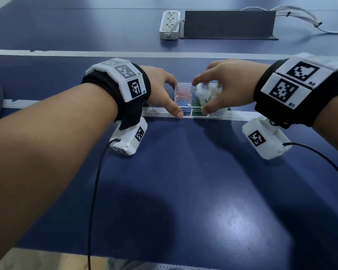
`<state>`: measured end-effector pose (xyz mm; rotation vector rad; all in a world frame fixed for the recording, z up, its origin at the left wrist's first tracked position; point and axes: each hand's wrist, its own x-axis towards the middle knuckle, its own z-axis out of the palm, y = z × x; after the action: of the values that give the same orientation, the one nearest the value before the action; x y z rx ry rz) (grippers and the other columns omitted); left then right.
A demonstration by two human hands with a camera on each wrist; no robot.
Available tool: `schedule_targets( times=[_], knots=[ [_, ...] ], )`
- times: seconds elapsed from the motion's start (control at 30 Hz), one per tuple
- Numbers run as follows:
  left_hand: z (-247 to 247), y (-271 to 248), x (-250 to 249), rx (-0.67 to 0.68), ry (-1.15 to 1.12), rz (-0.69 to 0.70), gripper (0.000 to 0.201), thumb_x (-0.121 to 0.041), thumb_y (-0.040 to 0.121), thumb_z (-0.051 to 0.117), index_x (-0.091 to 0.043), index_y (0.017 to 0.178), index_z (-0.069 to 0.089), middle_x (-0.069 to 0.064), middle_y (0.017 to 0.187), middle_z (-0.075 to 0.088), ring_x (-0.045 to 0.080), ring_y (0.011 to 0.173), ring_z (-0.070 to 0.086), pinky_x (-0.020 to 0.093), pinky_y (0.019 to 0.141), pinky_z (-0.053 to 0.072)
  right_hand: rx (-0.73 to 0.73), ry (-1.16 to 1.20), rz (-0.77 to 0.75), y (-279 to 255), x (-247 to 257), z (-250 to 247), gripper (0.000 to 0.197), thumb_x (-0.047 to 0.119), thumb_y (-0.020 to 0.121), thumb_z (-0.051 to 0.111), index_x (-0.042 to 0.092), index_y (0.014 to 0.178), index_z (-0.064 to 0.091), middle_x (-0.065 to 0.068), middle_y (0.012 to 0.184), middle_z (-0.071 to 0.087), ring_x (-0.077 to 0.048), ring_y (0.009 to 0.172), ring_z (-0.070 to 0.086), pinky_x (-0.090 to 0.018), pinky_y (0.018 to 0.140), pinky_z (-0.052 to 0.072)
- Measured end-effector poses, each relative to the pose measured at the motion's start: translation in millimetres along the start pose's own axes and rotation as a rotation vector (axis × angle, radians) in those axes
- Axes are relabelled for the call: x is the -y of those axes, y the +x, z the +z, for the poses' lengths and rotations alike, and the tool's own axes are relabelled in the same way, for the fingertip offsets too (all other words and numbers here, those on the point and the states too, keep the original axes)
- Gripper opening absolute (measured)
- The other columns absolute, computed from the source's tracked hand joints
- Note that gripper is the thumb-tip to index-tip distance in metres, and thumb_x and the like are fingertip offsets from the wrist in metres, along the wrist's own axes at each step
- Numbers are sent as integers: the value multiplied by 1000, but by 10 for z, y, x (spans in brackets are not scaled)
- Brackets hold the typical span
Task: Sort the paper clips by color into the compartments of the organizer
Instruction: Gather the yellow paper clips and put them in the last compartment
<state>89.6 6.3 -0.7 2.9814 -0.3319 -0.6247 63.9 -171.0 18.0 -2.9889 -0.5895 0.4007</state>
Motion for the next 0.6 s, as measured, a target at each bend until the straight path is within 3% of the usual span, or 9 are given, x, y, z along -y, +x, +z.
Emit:
schedule_targets(
  times=[0.17, 0.37, 0.6],
  knots=[
    [-2, 5, -10, -4, 6, -3, 83, -73, 44, 72, -45, 119, 49, -9, 105, 66, 19, 87, 61, 36, 92, 49, -11, -6, -4, -17, 17, -15, 64, 48, 69, 69, 37, 129, 50, 1, 121, 52, -16, 94, 44, -41, 96, 45],
    [-4, -10, 17, -19, 3, 12, 84, -69, 47, 73, -44, 122, 44, -7, 111, 62, 21, 97, 59, 37, 94, 47, -9, 14, 0, -36, 42, 14, 64, 50, 69, 64, 46, 129, 44, 6, 124, 48, -21, 113, 51, -43, 97, 44],
    [26, 18, -12, -29, 75, 36, 83, -72, 47, 71, -43, 120, 48, -11, 100, 57, 19, 89, 52, 32, 84, 44, 16, 48, 5, -29, 3, 75, 63, 45, 70, 68, 39, 129, 47, 1, 123, 50, -22, 112, 51, -40, 99, 43]
  ],
)
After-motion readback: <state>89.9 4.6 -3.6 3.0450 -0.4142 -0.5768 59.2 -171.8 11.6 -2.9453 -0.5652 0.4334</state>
